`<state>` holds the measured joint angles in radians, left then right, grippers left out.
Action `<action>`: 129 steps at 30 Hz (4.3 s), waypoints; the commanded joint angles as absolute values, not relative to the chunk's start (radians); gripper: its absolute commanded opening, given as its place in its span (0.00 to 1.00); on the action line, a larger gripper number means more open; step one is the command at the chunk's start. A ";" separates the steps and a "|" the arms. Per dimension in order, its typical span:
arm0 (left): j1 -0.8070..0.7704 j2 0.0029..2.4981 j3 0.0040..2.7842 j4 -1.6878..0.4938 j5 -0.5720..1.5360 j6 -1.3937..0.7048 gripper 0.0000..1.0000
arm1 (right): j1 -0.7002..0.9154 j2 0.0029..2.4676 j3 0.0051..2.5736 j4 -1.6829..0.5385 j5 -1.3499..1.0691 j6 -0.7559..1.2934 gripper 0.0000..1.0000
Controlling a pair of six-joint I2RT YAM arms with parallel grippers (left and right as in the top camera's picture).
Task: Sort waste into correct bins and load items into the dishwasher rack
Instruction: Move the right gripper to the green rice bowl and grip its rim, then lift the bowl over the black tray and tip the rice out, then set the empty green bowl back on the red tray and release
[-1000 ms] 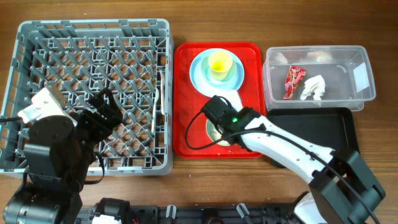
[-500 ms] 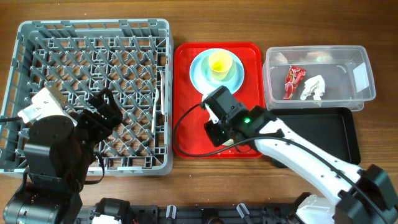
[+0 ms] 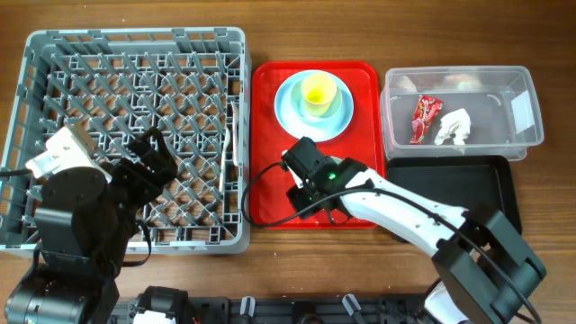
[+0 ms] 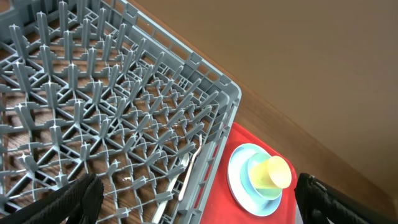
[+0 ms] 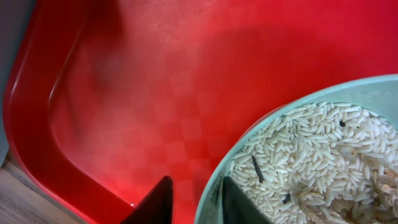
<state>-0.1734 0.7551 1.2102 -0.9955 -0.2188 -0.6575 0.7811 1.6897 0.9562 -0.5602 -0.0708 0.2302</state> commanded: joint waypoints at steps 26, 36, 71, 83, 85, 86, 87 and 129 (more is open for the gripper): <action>-0.166 0.754 1.217 -0.993 -0.225 -0.667 1.00 | 0.784 1.661 0.986 -0.616 0.025 0.265 0.23; -0.166 0.754 1.217 -0.993 -0.225 -0.667 1.00 | 0.785 1.663 0.955 -0.614 0.018 0.265 0.20; -0.166 0.754 1.217 -0.993 -0.225 -0.667 1.00 | -0.361 1.174 1.104 -1.165 -0.710 -0.177 0.04; -0.166 0.754 1.217 -0.993 -0.225 -0.667 1.00 | -0.889 1.291 0.738 -1.017 -1.307 -0.498 0.04; -0.166 0.754 1.217 -0.993 -0.225 -0.667 1.00 | -0.889 1.333 0.705 -0.975 -1.375 -0.498 0.04; -0.166 0.754 1.217 -0.993 -0.225 -0.666 1.00 | -0.890 1.358 0.690 -0.961 -1.412 -0.499 0.04; -0.166 0.754 1.217 -0.993 -0.225 -0.667 1.00 | -0.890 1.378 0.678 -0.941 -1.435 -0.496 0.04; -0.166 0.754 1.217 -0.993 -0.225 -0.667 1.00 | -0.889 1.530 0.667 -1.463 -1.591 -0.645 0.04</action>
